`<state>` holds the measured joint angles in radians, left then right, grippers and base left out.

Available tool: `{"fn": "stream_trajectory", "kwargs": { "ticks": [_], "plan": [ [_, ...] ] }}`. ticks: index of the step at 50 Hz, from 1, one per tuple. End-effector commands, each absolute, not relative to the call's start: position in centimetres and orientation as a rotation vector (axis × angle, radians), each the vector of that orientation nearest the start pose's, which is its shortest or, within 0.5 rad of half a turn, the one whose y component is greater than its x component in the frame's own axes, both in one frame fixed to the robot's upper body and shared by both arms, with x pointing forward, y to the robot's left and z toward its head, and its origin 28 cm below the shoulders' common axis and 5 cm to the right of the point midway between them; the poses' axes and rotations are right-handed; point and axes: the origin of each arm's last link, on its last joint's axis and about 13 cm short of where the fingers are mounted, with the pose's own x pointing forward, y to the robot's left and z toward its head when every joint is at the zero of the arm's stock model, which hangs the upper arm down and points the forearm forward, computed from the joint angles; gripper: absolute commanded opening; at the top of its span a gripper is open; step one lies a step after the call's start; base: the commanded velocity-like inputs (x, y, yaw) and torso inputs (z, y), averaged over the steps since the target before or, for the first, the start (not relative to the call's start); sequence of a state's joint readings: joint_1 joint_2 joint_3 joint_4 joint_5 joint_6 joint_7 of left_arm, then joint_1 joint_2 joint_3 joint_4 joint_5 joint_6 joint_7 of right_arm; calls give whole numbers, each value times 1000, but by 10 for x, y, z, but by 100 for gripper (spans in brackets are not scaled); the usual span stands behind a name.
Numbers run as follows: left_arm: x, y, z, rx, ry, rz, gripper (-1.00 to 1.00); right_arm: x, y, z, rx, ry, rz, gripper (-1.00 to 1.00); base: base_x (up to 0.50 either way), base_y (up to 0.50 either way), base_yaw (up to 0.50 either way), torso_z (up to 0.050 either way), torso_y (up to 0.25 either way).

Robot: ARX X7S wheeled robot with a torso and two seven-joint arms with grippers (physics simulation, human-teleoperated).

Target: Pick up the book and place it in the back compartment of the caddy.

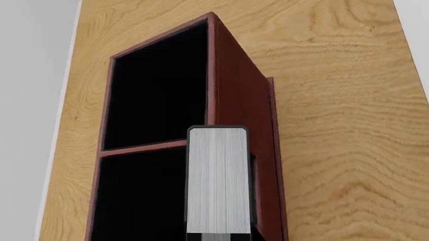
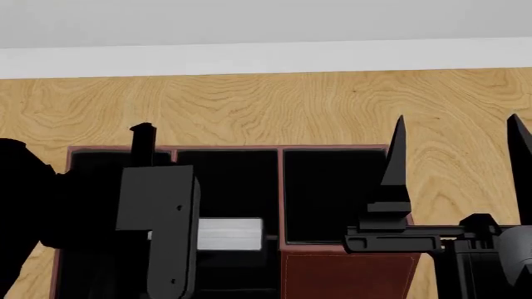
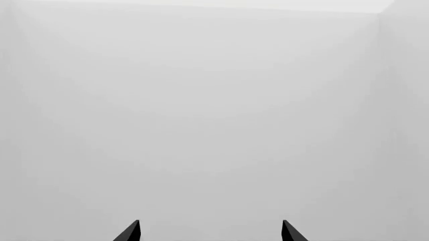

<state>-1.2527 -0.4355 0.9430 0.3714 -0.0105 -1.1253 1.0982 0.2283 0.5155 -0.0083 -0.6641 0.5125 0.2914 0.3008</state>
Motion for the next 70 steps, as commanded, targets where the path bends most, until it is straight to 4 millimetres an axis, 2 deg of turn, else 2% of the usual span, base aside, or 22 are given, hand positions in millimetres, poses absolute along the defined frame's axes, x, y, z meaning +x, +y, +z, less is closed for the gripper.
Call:
{"fn": "stream_trajectory", "kwargs": {
  "ticks": [1, 70],
  "plan": [
    [313, 187, 292, 1064, 307, -1095, -100, 216, -150, 188, -7, -513, 27, 100, 0, 0, 0, 0, 0],
    [329, 177, 248, 1017, 359, -1169, -100, 220, -150, 185, -1, -496, 31, 100, 0, 0, 0, 0, 1]
  ]
}}
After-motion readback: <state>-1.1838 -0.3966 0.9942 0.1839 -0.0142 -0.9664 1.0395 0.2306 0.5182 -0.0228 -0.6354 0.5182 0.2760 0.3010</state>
